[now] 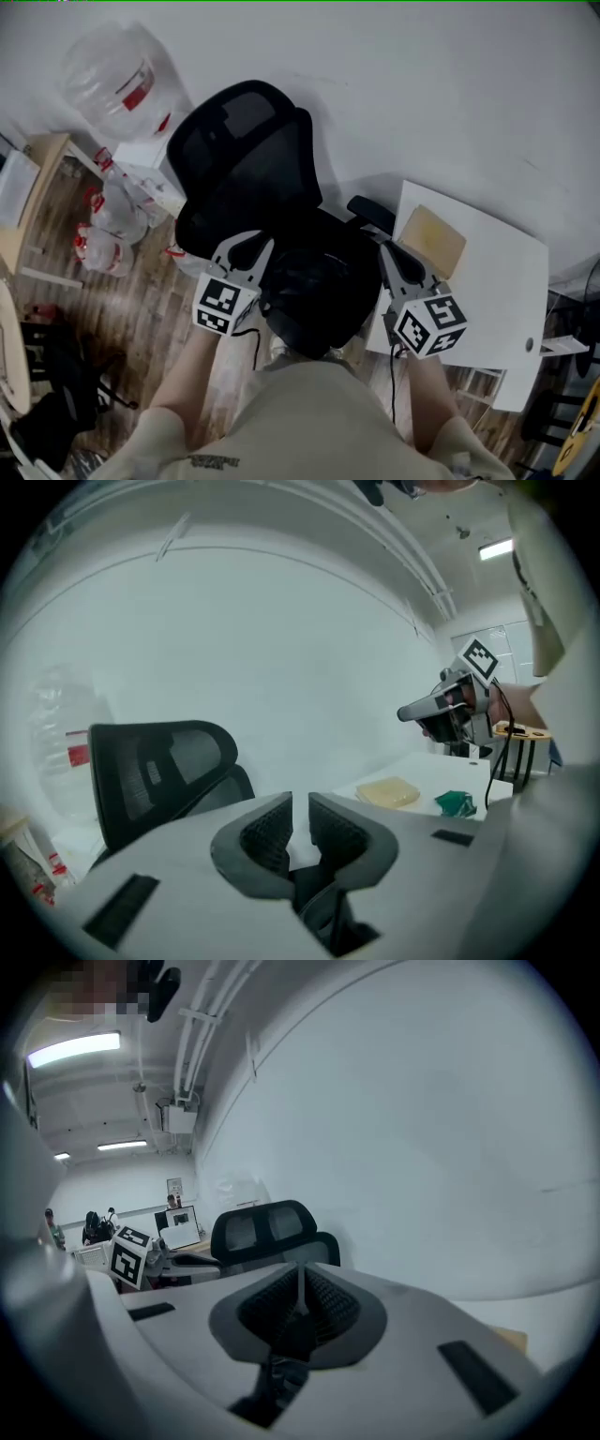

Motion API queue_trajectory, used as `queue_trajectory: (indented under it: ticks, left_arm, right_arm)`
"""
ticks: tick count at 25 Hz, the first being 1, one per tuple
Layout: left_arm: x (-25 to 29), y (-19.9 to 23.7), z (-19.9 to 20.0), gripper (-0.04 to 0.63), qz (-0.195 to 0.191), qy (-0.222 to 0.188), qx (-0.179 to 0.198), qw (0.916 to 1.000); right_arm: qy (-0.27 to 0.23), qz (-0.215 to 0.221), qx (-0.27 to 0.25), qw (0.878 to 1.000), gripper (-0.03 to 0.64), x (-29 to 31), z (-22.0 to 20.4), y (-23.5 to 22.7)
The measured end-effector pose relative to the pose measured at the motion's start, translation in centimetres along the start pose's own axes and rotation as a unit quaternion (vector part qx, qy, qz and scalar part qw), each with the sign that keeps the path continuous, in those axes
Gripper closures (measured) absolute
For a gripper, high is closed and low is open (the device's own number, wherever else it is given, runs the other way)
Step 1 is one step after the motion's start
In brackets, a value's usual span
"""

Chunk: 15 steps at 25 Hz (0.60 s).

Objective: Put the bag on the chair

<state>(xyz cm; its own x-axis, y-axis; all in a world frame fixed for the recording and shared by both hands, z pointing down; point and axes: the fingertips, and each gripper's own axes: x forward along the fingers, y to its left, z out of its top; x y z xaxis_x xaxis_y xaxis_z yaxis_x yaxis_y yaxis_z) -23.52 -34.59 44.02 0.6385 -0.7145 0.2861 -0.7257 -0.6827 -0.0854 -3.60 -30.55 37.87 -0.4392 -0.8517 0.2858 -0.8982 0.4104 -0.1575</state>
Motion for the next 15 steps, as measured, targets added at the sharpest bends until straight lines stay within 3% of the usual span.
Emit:
queue_trajectory:
  ticks: [8, 15]
  left_arm:
    - [-3.2, -1.5, 5.8, 0.540, -0.021, -0.031, 0.010, 0.9992]
    - [-4.4, -2.9, 8.2, 0.568, -0.015, -0.057, 0.040, 0.9975]
  right_arm:
    - [-0.058, 0.008, -0.040, 0.997, 0.595, -4.1, 4.5, 2.1]
    - [-0.054, 0.020, -0.048, 0.997, 0.595, -6.0, 4.8, 3.0]
